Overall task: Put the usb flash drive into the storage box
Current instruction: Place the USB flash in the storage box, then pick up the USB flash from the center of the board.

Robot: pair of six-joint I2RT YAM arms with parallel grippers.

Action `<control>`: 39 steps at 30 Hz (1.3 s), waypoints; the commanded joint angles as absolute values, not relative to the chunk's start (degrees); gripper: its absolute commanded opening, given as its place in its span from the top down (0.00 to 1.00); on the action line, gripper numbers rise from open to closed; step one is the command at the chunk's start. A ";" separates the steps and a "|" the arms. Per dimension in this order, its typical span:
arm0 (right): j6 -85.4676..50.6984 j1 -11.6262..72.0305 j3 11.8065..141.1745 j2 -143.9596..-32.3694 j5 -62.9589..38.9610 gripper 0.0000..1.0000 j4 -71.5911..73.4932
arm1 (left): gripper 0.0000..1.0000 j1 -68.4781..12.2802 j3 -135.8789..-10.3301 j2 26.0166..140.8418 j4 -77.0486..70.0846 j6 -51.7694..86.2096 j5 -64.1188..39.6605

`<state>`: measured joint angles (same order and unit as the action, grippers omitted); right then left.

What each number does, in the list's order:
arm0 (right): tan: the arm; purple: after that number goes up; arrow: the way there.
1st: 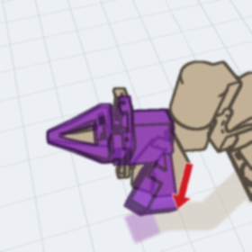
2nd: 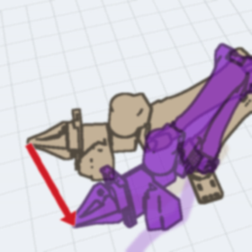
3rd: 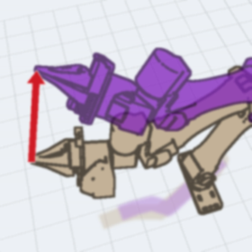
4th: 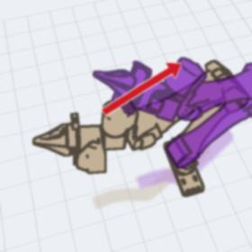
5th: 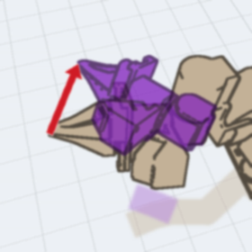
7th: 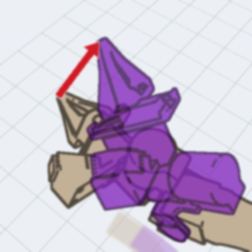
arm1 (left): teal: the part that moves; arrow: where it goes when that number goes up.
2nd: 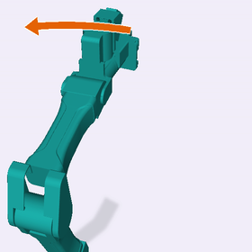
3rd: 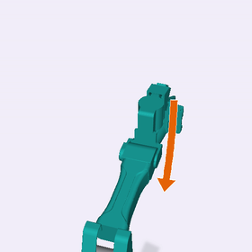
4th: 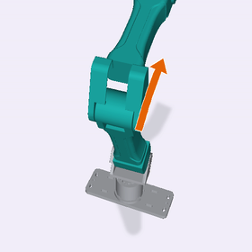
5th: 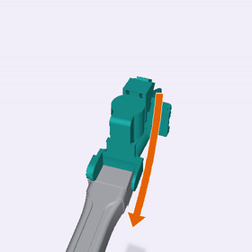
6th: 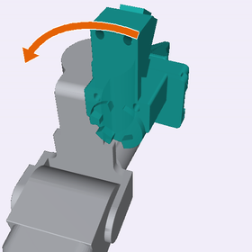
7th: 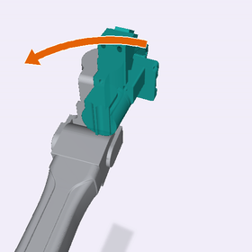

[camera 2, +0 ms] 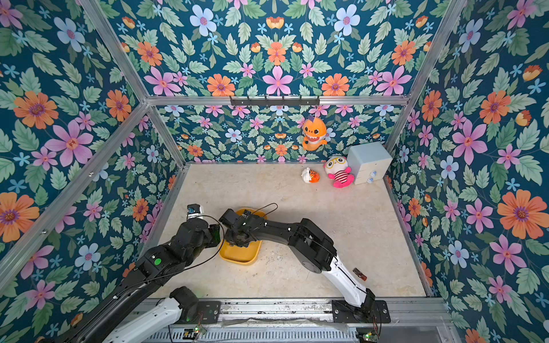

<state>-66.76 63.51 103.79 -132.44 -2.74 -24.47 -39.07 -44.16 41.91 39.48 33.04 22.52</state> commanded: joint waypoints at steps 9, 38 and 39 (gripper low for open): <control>-64.29 63.22 102.83 -127.00 0.61 0.61 -27.29 | 0.40 -39.06 -43.98 40.96 39.29 33.05 22.68; -36.67 22.47 25.22 -46.69 20.26 0.45 -24.76 | 0.36 -64.51 -65.53 91.56 23.40 48.32 8.61; -36.39 22.48 25.00 -46.30 20.23 0.45 -24.14 | 0.35 -65.27 -67.93 95.29 23.98 49.52 9.01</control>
<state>-37.87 22.61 25.34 -47.18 18.02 -26.76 -63.70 -64.20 89.76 25.50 43.31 8.69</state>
